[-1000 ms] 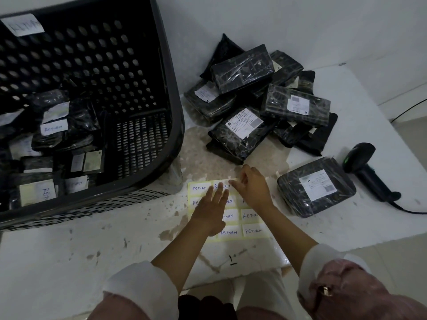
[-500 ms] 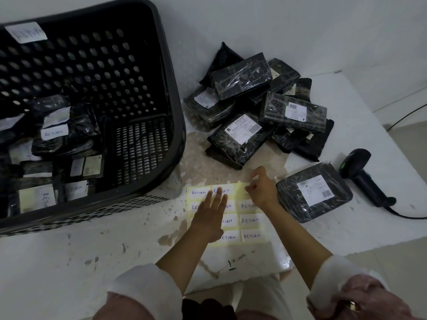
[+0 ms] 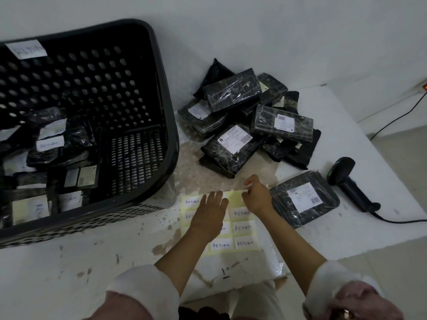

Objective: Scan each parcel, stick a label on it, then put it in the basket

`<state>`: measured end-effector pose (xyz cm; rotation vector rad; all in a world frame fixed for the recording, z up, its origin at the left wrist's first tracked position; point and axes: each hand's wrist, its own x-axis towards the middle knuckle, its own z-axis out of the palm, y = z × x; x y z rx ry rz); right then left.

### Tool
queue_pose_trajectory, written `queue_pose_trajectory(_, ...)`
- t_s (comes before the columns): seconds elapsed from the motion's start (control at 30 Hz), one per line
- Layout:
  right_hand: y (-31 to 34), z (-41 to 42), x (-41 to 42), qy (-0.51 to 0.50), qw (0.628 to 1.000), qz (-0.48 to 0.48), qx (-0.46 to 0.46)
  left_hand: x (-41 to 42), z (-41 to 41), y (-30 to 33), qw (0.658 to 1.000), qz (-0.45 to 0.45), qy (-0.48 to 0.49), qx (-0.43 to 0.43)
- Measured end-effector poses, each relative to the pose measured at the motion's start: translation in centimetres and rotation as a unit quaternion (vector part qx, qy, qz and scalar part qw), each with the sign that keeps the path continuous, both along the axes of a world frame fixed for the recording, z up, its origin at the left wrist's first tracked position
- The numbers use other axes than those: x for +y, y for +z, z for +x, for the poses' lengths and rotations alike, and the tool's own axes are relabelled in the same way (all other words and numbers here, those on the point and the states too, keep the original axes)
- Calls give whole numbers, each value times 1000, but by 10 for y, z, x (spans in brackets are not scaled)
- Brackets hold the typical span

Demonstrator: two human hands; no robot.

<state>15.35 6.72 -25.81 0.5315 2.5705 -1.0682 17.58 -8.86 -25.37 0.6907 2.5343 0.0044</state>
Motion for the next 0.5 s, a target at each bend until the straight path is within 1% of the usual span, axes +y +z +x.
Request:
queue_pose_trajectory(0.07,1,0,-2,3,1000,-11,1,4,2,-2,999,23,-11,-37)
queue_pose_trajectory(0.13,2,0,-2,-8,1000,-17,8,4,4,-3,996,19,-1,-90)
queue_pose_trajectory(0.17,4,0,-1,-23,1000,-17,12,2,4,-4,995,13,0,-100)
queue_pose_trajectory(0.3,16,-3,6,-74,997,-14,30,-1,-2,-2,993,16,21,-115)
queue_pose_trajectory(0.5,30,-10,11,-79,996,-30,34,-4,-9,4,994,-22,23,-103)
